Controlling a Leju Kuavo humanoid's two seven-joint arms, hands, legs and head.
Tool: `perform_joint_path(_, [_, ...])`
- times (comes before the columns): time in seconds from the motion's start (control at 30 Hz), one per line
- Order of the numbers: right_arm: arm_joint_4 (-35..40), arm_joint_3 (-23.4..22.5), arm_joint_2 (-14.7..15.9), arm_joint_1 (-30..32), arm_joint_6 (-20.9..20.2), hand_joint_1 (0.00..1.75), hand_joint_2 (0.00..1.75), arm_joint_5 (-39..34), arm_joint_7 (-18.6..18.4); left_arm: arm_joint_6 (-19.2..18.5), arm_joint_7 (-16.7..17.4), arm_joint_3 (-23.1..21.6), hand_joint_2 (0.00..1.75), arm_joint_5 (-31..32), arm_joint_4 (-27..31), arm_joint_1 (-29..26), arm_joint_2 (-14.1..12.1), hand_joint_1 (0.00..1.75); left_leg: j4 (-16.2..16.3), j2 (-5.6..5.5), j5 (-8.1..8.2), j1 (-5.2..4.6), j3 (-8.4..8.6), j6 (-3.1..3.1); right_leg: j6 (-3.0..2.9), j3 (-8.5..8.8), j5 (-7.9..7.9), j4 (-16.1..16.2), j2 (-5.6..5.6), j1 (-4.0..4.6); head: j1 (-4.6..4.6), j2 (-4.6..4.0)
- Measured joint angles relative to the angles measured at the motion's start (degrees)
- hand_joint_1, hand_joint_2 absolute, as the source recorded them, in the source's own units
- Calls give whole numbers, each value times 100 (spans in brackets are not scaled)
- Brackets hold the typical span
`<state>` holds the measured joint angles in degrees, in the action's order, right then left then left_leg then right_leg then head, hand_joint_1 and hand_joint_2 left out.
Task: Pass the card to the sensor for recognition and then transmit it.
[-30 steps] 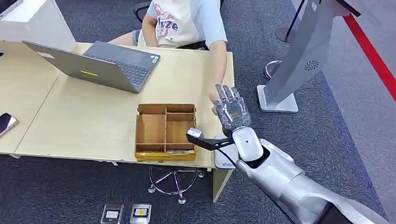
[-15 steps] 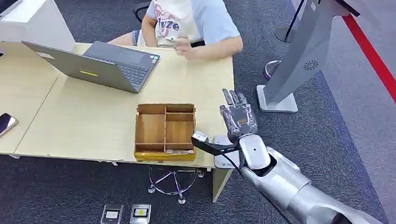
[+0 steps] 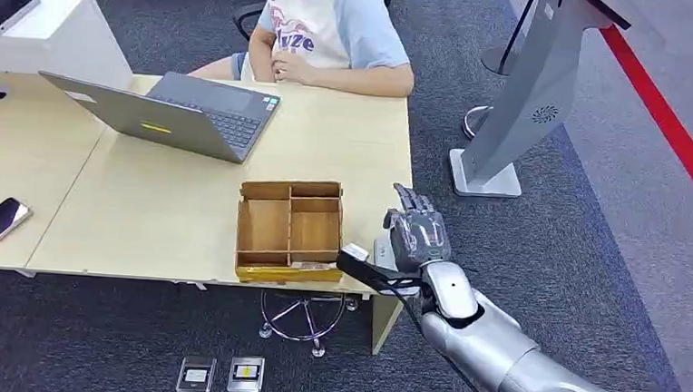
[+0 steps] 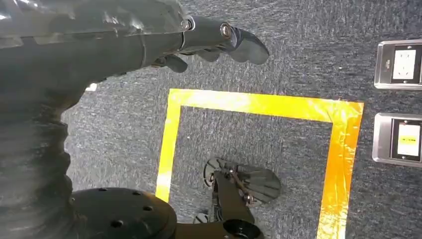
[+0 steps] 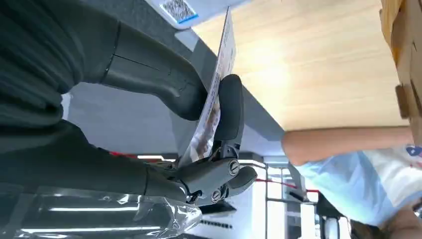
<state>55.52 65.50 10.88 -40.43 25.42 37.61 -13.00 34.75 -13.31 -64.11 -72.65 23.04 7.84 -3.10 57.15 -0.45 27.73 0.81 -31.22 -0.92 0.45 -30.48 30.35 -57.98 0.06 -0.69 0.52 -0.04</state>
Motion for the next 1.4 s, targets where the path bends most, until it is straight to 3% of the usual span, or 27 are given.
perform_joint_path(0.6, [-142, -210, -20, 371, 212, 175, 175, -225, -131, -9, -59, 0, 175, -120, 0, -29, 31, 0, 0, 1, 0, 0, 2, 0, 0, -1, 0, 0, 2, 0, 2, 0])
perform_joint_path(1.4, [-151, -793, 118, 1068, 850, 175, 175, -590, -182, 39, -140, 2, 175, -238, 0, -92, 20, 0, 0, 1, 0, 0, 9, 0, 0, 6, 0, 1, 2, 0, 0, -2])
